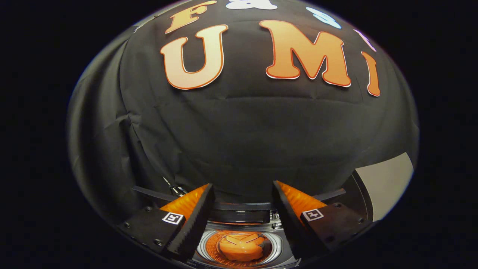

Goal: Put the clothes into the washing machine and then close the washing machine lid.

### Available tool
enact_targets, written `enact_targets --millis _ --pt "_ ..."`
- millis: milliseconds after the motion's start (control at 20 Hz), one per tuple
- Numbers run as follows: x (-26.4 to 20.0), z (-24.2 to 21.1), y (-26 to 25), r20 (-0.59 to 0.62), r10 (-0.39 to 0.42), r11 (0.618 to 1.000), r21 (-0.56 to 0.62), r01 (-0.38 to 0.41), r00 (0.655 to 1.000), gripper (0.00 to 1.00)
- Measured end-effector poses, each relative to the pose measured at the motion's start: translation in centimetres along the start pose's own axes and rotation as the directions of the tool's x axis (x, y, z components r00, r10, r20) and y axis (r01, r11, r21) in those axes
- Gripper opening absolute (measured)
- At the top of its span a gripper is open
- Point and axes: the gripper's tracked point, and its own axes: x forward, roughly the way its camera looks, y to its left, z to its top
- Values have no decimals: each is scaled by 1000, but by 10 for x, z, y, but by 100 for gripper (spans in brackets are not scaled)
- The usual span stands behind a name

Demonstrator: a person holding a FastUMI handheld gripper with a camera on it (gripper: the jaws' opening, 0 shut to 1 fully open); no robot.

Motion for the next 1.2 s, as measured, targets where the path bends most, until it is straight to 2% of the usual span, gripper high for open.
enact_targets --millis 900,1200 --pt "-34 -49 11 57 2 1000 -14 -1 998 99" --pt "-37 -52 11 135 -10 1000 -21 13 991 99"
